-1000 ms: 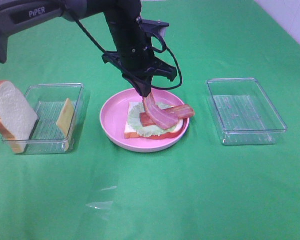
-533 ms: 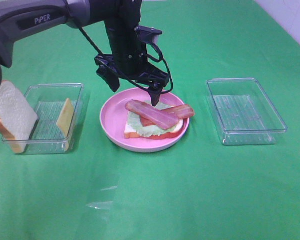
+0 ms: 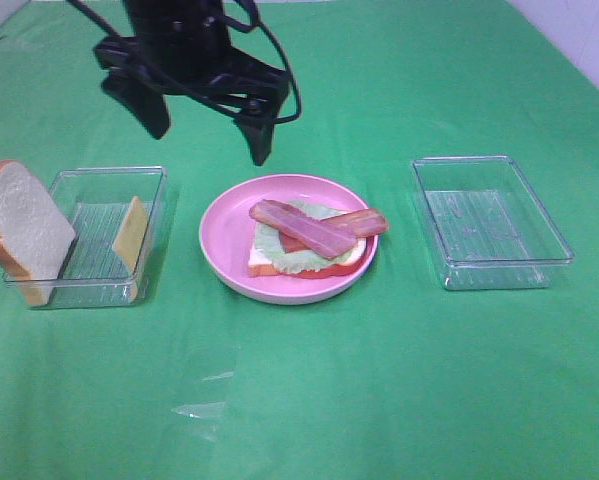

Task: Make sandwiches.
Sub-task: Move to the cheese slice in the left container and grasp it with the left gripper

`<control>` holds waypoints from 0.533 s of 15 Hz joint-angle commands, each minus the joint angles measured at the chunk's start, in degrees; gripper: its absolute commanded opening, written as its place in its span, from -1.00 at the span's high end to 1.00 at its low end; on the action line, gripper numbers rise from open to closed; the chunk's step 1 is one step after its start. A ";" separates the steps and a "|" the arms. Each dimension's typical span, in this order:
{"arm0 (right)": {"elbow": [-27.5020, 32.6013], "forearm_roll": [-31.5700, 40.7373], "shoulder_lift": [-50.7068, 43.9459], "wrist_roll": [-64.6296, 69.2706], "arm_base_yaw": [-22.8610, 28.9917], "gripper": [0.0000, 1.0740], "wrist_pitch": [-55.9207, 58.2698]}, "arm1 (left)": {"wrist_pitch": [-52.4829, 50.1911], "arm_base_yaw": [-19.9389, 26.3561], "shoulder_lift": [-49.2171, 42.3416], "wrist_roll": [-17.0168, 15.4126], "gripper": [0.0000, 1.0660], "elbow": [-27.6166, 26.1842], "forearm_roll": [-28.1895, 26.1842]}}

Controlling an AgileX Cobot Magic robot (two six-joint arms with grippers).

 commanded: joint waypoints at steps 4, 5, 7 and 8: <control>0.17 0.06 -1.78 0.63 -0.40 -0.79 -0.17 | 5.79 12.49 -10.83 -4.18 -0.89 17.07 -2.64; 0.17 0.06 -1.78 0.63 -0.40 -0.79 -0.17 | 5.21 12.61 -10.20 -4.24 -0.89 17.07 -2.23; 0.17 0.11 -1.78 0.63 -0.40 -0.79 -0.17 | 3.38 12.61 -8.54 -4.24 -0.89 17.07 -2.41; 0.17 0.11 -1.78 0.63 -0.40 -0.79 -0.17 | 2.41 12.61 -6.88 -4.24 -0.89 17.07 -3.21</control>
